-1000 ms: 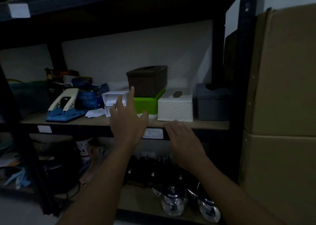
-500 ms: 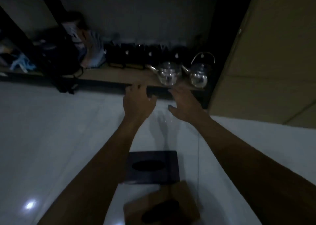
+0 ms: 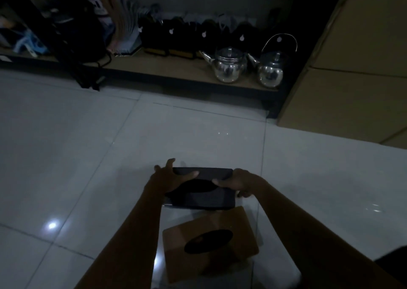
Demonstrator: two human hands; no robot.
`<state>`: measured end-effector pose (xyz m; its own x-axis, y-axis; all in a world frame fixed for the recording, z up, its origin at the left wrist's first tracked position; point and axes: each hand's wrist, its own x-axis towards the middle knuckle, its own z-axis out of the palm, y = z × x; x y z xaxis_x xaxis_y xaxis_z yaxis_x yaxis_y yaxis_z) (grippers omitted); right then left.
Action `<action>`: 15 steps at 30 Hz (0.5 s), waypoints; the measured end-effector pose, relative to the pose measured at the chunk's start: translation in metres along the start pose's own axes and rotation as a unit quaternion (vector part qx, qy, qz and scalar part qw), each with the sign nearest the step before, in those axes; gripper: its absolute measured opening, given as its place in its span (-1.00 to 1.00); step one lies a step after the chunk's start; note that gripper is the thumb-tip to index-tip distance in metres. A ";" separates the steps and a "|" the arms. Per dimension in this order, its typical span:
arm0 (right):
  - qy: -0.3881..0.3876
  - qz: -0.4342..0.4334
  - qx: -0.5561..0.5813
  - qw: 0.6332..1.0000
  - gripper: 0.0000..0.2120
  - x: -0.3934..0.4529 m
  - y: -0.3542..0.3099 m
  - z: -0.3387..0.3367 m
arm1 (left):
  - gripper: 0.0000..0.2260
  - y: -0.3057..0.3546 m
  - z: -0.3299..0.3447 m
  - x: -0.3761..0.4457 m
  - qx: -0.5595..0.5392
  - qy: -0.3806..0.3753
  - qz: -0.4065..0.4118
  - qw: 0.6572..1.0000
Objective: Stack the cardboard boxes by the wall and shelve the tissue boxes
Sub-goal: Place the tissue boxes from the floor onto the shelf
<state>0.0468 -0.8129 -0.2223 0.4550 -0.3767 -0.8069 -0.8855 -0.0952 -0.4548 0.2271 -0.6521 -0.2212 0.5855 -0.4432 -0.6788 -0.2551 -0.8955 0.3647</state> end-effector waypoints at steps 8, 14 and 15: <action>0.196 -0.093 0.231 0.949 -0.39 -0.004 -0.028 -0.039 | 0.14 0.029 -0.026 0.002 -0.289 0.063 0.003 0.955; 0.233 -0.225 0.368 0.872 -0.55 -0.032 -0.080 -0.085 | -0.20 0.068 -0.103 -0.024 -0.416 0.131 0.107 0.893; 0.232 -0.247 0.382 0.860 -0.59 -0.042 -0.091 -0.091 | -0.10 0.072 -0.117 -0.028 -0.427 0.137 0.112 0.887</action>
<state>0.1000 -0.8724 -0.1125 0.5146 -0.8076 -0.2881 -0.1937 0.2178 -0.9566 0.2819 -0.6996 -0.1011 0.7884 -0.4753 -0.3906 0.2187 -0.3768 0.9001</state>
